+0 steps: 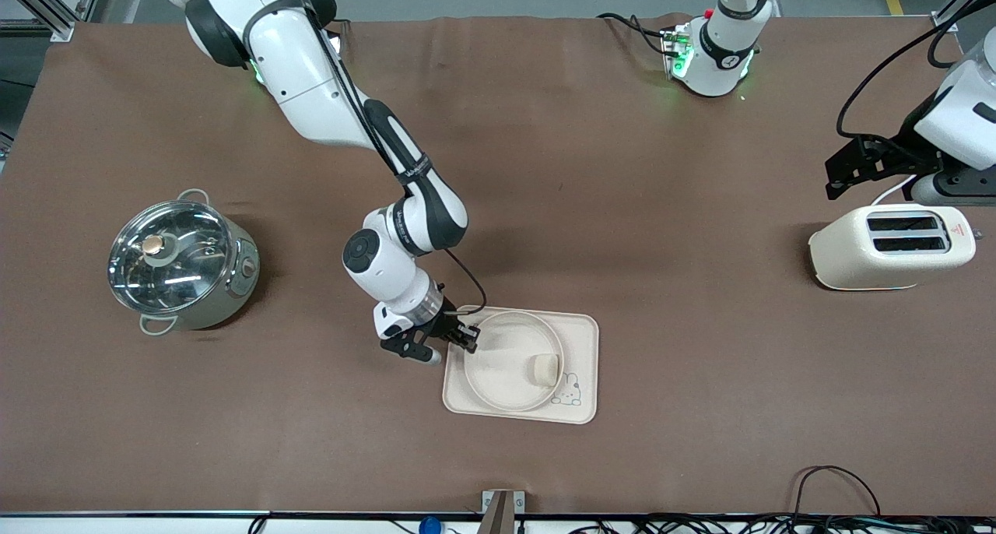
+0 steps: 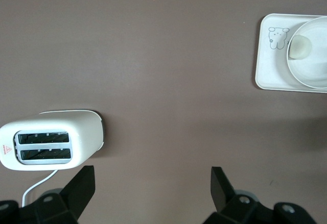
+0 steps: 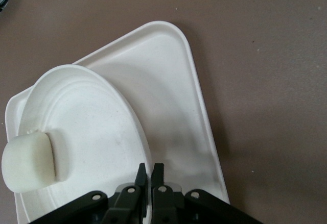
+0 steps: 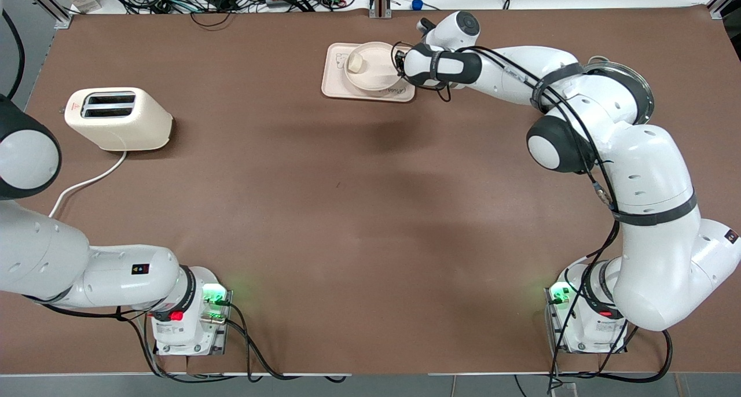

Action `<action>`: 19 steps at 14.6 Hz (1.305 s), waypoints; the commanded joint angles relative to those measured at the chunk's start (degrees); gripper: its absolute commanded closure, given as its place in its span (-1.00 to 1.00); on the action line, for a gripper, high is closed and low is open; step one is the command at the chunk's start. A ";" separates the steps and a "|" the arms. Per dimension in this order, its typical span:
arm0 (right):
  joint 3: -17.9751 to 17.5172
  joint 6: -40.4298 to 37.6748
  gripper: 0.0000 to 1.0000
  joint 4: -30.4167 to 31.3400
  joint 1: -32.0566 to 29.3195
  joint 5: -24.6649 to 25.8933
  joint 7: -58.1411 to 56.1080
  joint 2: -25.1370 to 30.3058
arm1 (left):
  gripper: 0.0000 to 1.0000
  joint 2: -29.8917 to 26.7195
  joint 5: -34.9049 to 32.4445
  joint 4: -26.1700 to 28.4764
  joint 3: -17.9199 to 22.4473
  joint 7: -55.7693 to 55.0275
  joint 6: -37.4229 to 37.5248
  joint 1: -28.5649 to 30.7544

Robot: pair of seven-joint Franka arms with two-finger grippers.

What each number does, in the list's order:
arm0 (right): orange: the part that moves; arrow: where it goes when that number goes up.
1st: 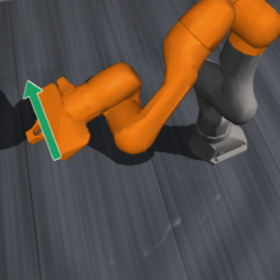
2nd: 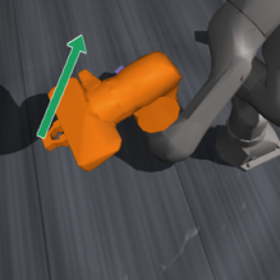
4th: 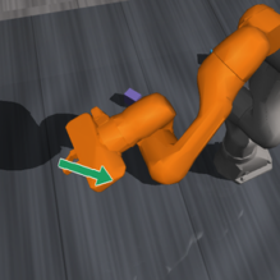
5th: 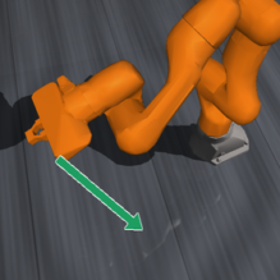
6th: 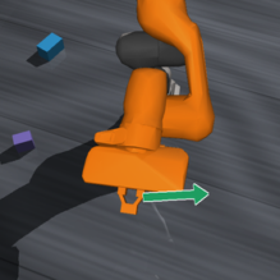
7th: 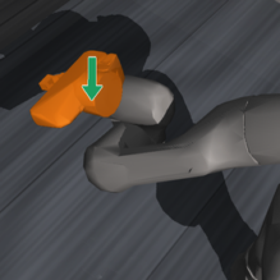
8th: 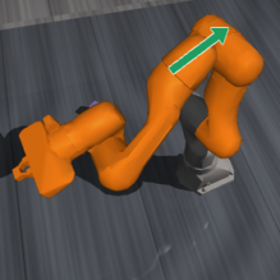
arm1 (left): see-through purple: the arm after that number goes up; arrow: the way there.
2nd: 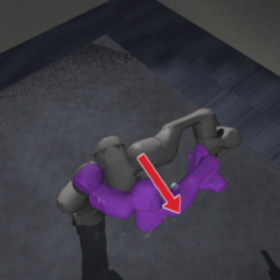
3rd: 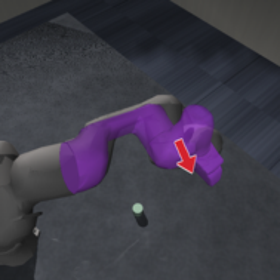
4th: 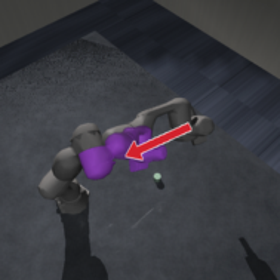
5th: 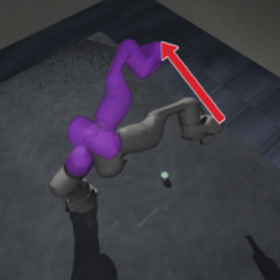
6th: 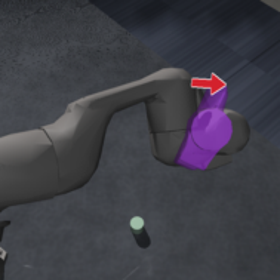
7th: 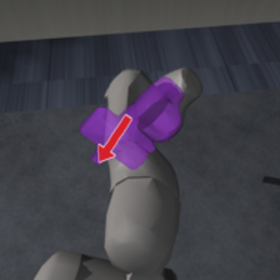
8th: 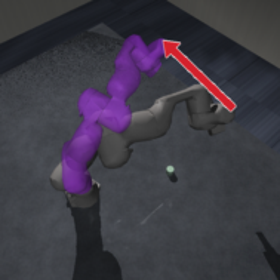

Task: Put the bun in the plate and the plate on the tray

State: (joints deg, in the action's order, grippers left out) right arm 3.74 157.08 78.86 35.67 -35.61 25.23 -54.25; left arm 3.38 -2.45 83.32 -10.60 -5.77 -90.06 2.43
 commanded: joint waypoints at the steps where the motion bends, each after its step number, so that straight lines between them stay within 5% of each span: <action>1: -0.66 0.33 0.90 -2.13 -0.51 -1.75 -1.32 -1.39 | -1.00 0.40 1.04 -0.71 0.14 1.29 -2.30 0.74; 2: -0.66 0.24 0.39 -2.22 -0.51 -1.92 -0.88 -1.39 | -1.00 0.14 1.21 -0.36 0.14 0.50 -2.66 0.74; 3: -0.75 0.15 -0.37 -2.13 -0.51 -2.18 -0.88 -1.21 | -1.00 0.05 1.22 -0.09 0.14 0.06 -3.02 0.65; 6: -0.75 -1.16 -0.90 -1.17 -0.51 -5.42 -0.97 2.03 | -1.00 -1.88 1.30 3.06 0.14 -0.03 -4.33 0.74; 11: -0.14 -7.66 -1.00 6.81 -2.26 -5.35 -1.40 11.86 | -1.00 -1.44 1.30 2.37 0.14 1.37 -4.43 0.82; 14: 1.61 -19.05 -1.00 11.65 -5.25 -3.95 -5.17 20.46 | -1.00 -1.44 1.39 2.37 0.14 1.37 -4.43 0.83; 19: 12.76 -43.99 -1.00 13.52 -7.27 12.29 -19.12 34.36 | -1.00 -1.44 2.18 2.37 0.14 1.37 -4.43 0.91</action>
State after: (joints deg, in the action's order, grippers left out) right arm 13.51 120.29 88.34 29.48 -28.19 12.80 -27.35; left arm 3.18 -1.67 84.52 -10.59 -5.65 -93.67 3.03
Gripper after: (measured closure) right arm 0.000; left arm 0.000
